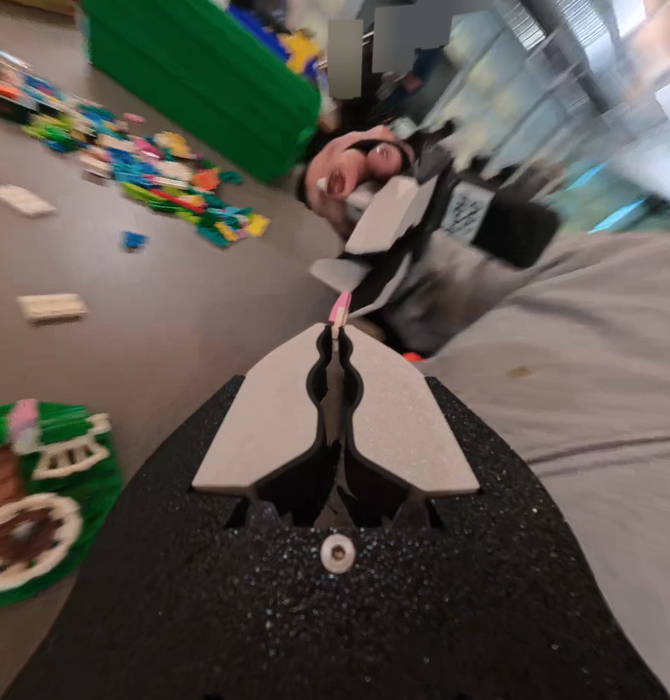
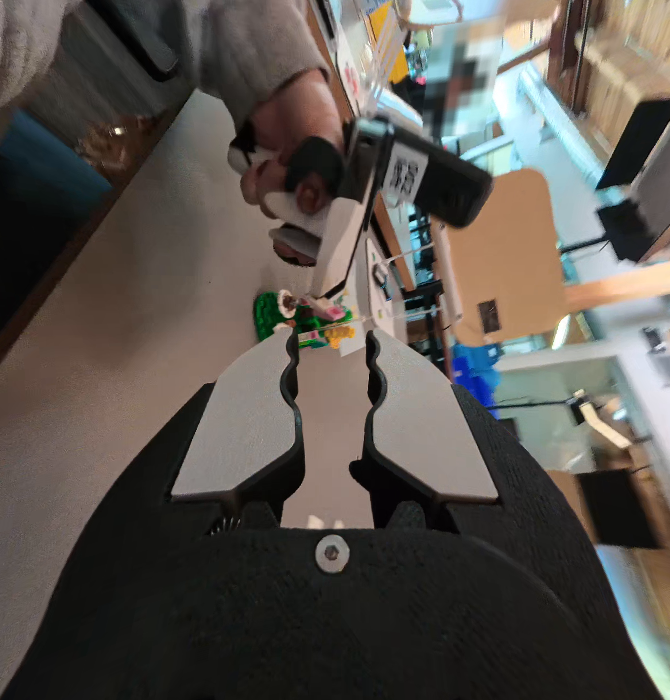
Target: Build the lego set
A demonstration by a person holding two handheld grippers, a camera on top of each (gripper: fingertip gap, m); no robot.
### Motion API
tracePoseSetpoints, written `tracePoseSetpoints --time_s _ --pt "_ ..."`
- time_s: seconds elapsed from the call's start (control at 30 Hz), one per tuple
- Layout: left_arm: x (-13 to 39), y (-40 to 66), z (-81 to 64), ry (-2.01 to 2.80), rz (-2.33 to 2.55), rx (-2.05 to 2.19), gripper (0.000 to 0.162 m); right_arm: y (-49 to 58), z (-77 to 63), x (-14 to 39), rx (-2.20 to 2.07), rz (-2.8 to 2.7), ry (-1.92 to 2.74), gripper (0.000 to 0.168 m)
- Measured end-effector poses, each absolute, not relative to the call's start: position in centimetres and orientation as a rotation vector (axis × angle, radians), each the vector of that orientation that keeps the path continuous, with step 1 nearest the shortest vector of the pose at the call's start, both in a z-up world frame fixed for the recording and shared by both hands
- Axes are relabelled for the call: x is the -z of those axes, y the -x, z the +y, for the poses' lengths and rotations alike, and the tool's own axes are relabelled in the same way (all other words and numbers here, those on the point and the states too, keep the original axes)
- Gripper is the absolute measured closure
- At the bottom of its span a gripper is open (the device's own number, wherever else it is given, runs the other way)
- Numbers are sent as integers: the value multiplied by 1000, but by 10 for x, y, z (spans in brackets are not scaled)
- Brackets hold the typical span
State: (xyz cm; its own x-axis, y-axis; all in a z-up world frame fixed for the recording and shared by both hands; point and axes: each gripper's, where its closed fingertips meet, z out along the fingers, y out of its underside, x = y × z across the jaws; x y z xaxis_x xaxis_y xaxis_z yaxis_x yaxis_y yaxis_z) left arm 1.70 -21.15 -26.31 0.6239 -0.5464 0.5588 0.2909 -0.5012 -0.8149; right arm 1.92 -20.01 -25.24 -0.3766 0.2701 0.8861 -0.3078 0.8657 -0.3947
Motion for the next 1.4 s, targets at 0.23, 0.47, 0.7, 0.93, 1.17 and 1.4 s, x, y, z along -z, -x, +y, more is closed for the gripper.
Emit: tracePoseSetpoints --time_s 0.23,0.47,0.7,0.93,1.17,1.4 --pt "250 -24 -233 1789 211 1499 159 -21 -222 245 -6 -1637 -713 143" --pt "255 -34 -243 1838 285 1582 159 -25 -237 247 60 -1565 -930 153" --pt "264 -43 -252 1875 361 1642 159 -33 -248 259 -59 -1638 -946 159" --pt "259 -37 -243 1795 278 1617 157 -29 -240 259 -128 -1759 -815 165" --pt "258 -12 -220 1721 439 759 121 -20 -213 255 -608 -2087 -191 165" --pt "263 -18 -215 1671 752 64 137 -17 -206 256 -935 -2233 108 165"
